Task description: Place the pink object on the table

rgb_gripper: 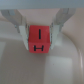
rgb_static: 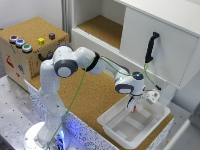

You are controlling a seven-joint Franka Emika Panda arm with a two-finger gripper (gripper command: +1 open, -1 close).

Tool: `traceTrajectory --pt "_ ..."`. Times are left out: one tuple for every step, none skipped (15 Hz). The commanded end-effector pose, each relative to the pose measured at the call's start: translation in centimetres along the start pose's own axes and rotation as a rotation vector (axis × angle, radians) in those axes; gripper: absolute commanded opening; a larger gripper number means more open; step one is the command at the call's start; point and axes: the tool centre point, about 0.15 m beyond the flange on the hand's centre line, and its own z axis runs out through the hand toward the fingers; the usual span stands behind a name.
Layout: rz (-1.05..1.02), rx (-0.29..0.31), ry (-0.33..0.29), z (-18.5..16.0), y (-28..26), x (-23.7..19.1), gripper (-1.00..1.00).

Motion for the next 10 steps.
traceTrajectory --pt "0.124 -0.065 0.007 -7.4 -0.8 -0.7 -1.00" --pt "0.129 -0.093 0.014 -9.1 -1.0 -0.4 -1.00" --pt "0.129 -0.116 0.032 -11.0 -1.1 0.2 -1.00" --pt "0.122 -0.133 0.039 -12.4 -1.3 1.1 -1.00" --pt "0.118 -0.150 0.045 -13.7 -1.4 2.4 -1.00" --pt "0.118 -0.157 0.047 -14.6 -1.3 3.9 -1.00" --pt "0.134 -0.142 0.047 -14.9 -0.9 5.6 -1.00" --pt "0.146 -0.123 0.047 -14.9 -0.5 7.6 -1.00" --pt "0.162 -0.107 0.043 -14.8 -0.1 9.3 -1.00" --pt "0.161 -0.100 0.037 -14.8 0.1 10.8 -1.00"
